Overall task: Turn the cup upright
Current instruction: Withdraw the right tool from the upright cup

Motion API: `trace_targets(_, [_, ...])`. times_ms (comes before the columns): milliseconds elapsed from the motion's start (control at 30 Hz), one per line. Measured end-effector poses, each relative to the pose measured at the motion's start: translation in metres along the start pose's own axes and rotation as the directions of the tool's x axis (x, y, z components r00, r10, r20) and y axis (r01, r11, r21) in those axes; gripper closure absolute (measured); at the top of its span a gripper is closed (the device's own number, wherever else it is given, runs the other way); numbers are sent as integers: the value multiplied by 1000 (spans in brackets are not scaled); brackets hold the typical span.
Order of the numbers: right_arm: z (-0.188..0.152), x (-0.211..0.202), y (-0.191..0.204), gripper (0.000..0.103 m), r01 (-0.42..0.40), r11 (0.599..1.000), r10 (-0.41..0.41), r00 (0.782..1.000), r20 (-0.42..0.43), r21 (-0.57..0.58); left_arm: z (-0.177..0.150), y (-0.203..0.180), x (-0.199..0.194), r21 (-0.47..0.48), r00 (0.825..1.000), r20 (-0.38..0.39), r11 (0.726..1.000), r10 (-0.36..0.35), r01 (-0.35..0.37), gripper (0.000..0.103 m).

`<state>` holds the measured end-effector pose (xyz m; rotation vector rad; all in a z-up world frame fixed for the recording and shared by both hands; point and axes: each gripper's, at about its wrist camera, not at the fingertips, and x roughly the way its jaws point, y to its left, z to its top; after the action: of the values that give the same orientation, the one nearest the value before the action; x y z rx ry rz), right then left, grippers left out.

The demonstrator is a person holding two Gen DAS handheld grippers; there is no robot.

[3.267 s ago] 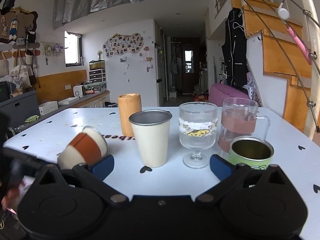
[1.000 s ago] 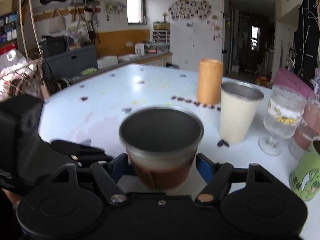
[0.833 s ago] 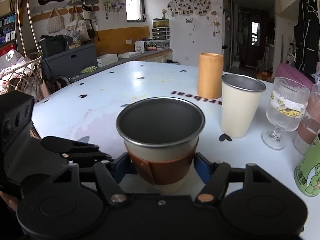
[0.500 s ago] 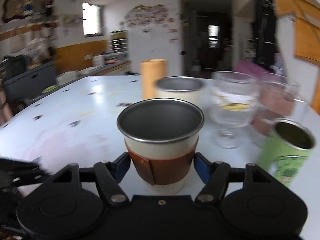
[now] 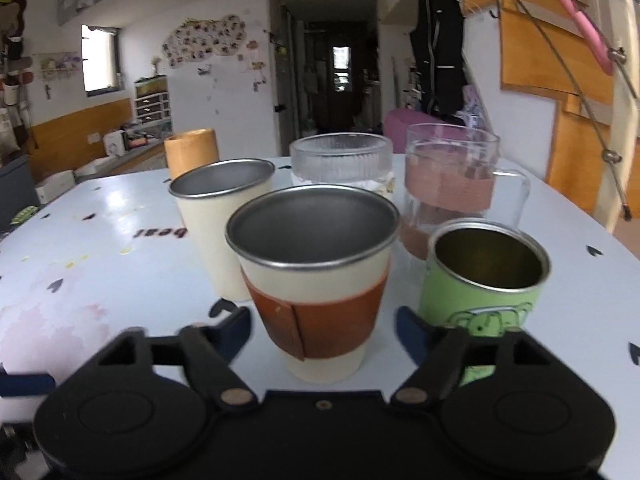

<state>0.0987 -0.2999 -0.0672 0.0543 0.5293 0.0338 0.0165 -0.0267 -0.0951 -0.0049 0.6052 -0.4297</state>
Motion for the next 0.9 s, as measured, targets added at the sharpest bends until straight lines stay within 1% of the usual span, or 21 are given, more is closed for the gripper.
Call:
trace_targets(33, [1, -5, 0, 16, -4, 1000, 4, 1000, 7, 8, 4, 0, -3, -1, 1000, 12, 1000, 13, -13, 37])
trace_targets(100, [2, -17, -4, 14, -31, 999, 31, 999, 20, 31, 13, -1, -11, -1, 998, 50, 999, 32, -32, 26])
trace_targets(133, [4, -26, -6, 13, -46, 998, 44, 998, 33, 41, 17, -1, -15, -1, 997, 68, 999, 42, -42, 23])
trace_targets(167, [5, -35, -6, 12, -54, 998, 52, 997, 50, 44, 22, -3, -20, -2, 995, 88, 999, 54, -54, 17])
trace_targets(200, [5, -42, -6, 11, -54, 998, 51, 997, 65, 43, 26, -4, -25, -3, 992, 110, 998, 70, -70, 14])
trace_targets(267, [8, -59, -5, 6, -38, 999, 34, 994, 99, 37, 33, -8, -35, -3, 984, 149, 995, 103, -103, 10])
trace_targets(333, [11, -73, -3, 3, -5, 1000, 2, 992, 130, 21, 39, -13, -42, -5, 976, 178, 991, 129, -130, 6])
trace_targets(400, [13, -85, -2, 2, 33, 999, -33, 987, 159, 5, 42, -16, -48, -11, 967, 202, 988, 156, -157, 1])
trace_targets(467, [12, -94, -2, 2, 55, 998, -55, 984, 171, 3, 43, -20, -51, -13, 962, 208, 984, 179, -180, 0])
trace_targets(567, [12, -104, -3, 1, 82, 997, -83, 981, 175, 11, 43, -22, -49, -17, 957, 183, 974, 225, -225, 0])
trace_targets(700, [8, -109, -4, 0, 121, 992, -123, 978, 166, 20, 39, -21, -49, -34, 955, 149, 967, 256, -254, 0])
trace_targets(800, [4, -113, -4, 0, 124, 992, -128, 980, 155, 37, 38, -18, -52, -53, 953, 136, 963, 269, -264, 0])
trace_targets(900, [2, -113, -1, 0, 128, 991, -131, 981, 144, 31, 37, -14, -53, -67, 950, 127, 958, 286, -280, 0])
